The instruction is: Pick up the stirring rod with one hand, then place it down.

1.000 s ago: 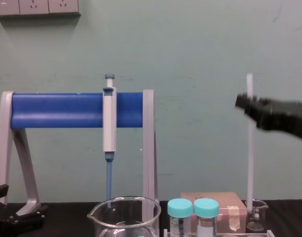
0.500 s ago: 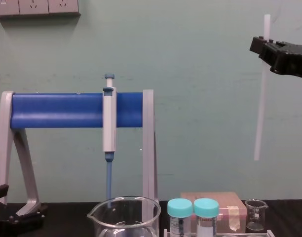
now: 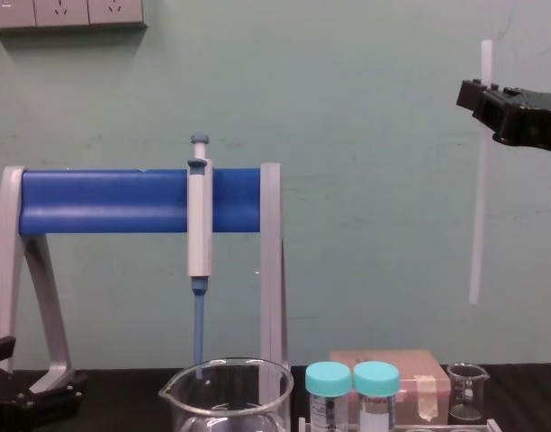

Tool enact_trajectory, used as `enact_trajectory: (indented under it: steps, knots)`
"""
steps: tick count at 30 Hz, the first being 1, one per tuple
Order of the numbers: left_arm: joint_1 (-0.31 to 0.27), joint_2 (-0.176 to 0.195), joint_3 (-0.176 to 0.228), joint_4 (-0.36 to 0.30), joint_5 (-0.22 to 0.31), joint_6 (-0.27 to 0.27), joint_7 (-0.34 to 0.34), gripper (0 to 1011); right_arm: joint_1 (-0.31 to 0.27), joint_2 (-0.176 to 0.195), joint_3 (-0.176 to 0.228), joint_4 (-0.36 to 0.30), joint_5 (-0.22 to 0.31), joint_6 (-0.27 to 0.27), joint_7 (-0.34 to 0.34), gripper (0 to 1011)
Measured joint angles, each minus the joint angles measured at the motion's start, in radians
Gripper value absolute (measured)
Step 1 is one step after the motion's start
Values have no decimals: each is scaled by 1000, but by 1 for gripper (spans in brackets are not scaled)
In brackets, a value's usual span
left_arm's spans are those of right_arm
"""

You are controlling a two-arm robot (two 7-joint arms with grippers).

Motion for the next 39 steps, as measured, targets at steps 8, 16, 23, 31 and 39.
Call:
enact_trajectory:
  steps: [8,16,23,31,39]
  knots:
    - [0,0,0,0,0,0,0,1001,-2,3,-2,-2,-11,14,-7,73]
    - [0,0,0,0,0,0,0,1000,-1,4,-3,-2,-16,21,-8,73]
    - [0,0,0,0,0,0,0,1000,-4,6,-3,-4,-17,23,-8,73]
    - [0,0,0,0,0,0,0,1000,-8,7,-4,-9,-17,26,-7,73]
    - [0,0,0,0,0,0,0,1000,-11,8,-5,-11,-17,27,-7,73]
